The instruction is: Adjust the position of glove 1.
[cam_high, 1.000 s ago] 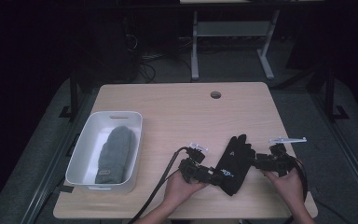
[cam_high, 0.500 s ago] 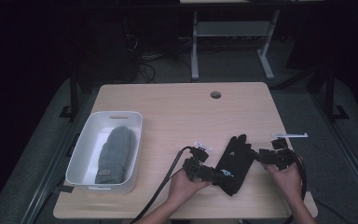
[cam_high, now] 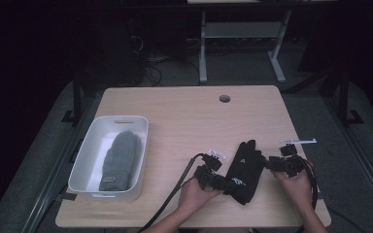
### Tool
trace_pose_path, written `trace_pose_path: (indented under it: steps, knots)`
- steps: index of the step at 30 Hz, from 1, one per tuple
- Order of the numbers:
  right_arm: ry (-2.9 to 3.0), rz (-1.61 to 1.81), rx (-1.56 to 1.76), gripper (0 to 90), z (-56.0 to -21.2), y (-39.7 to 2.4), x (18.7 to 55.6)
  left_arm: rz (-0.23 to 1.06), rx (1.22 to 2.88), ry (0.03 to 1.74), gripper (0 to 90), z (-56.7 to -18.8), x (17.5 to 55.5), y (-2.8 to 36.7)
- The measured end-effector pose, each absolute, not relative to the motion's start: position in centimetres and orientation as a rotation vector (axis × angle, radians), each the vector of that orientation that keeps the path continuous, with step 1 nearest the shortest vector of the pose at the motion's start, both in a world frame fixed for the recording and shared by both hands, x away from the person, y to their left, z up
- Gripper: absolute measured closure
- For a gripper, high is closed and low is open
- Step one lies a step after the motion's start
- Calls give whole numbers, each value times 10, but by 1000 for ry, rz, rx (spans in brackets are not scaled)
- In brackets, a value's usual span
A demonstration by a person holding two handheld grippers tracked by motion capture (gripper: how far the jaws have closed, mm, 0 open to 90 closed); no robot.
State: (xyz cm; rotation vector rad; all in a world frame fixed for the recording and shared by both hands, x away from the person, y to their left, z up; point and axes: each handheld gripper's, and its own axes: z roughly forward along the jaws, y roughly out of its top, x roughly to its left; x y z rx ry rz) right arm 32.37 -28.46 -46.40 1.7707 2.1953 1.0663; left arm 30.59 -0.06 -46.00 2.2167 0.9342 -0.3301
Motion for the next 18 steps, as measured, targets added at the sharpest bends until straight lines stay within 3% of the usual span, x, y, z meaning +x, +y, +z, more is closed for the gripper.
trace_pose_path:
  steps: [5,8,14,18]
  knots:
    - [2202,1078,1756,429,-465,-284,325,-347,2224,926,543,-460,306,-4]
    - [2214,1100,1776,496,-465,-283,326,-404,2211,940,557,-462,309,-4]
    - [2229,1122,1787,474,-465,-285,327,-559,2140,989,374,-463,310,1]
    - [2230,1114,1786,443,-465,-284,328,-589,2136,983,335,-464,308,-1]
